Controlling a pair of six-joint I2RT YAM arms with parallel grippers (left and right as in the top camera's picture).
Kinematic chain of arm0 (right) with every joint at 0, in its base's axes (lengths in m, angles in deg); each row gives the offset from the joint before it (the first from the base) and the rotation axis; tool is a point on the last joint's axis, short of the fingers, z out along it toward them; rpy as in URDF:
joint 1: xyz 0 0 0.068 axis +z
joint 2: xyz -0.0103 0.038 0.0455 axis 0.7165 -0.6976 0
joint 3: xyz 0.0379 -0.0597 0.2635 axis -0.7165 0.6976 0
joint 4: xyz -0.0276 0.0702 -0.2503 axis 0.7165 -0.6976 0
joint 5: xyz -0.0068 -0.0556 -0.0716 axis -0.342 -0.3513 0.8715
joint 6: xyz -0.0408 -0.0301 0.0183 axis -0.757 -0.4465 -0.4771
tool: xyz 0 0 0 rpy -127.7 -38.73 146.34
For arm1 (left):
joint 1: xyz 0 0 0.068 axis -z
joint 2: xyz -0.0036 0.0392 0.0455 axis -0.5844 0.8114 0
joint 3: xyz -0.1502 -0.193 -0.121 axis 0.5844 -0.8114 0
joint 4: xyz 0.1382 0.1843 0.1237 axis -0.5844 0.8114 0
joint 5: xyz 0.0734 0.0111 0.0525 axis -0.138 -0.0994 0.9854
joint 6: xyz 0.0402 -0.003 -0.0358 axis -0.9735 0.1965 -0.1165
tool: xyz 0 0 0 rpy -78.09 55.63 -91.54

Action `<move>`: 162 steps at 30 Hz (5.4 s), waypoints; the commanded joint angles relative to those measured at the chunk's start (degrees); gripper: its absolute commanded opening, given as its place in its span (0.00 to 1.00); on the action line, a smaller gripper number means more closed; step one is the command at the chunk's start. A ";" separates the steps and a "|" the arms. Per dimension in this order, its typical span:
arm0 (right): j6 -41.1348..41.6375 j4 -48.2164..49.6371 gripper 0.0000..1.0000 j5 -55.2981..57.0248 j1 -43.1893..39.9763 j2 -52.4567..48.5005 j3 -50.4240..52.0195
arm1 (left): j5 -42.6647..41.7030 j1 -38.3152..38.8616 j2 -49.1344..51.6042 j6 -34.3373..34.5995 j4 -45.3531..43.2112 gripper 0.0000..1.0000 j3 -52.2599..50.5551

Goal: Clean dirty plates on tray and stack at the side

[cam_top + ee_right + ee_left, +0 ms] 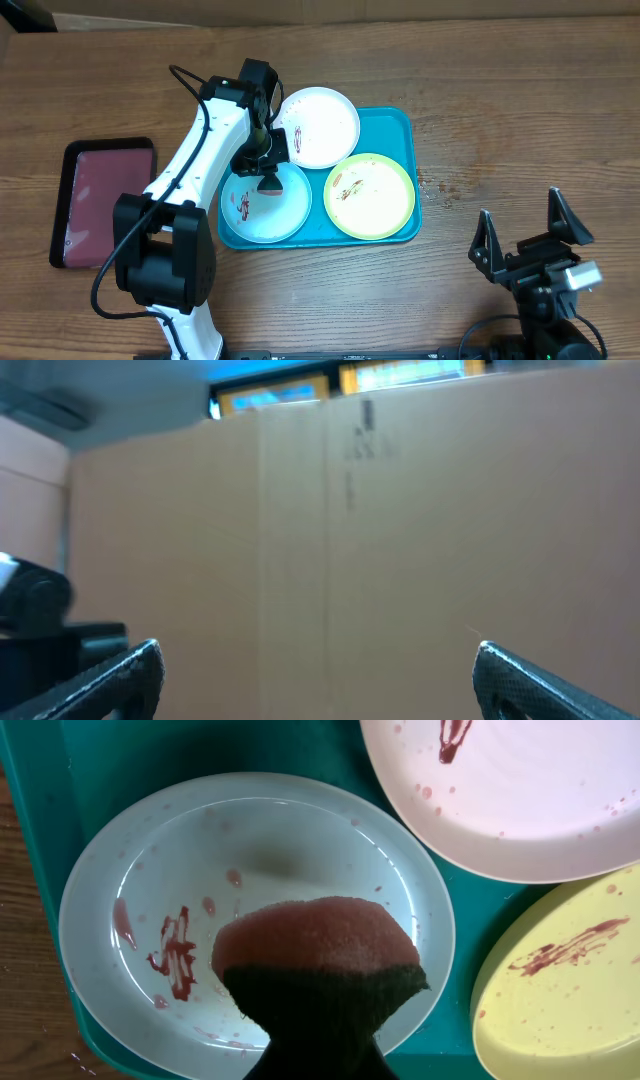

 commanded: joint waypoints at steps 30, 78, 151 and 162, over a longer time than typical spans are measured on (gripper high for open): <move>16.22 -77.88 0.99 -4.63 21.31 -90.03 -88.21 | -12.59 -11.23 -0.37 -8.22 1.79 0.04 0.22; 22.82 -69.35 0.14 10.47 42.42 -123.51 -87.49 | -12.57 -10.34 -0.37 -10.82 3.65 0.04 -0.39; 22.80 -69.68 0.04 5.20 42.38 -123.49 -87.67 | 17.99 -7.91 -0.37 -0.72 -5.42 0.04 -3.56; 22.77 -68.70 0.04 4.85 42.32 -123.49 -87.95 | -11.47 -5.84 0.20 -8.79 -10.75 0.04 -7.13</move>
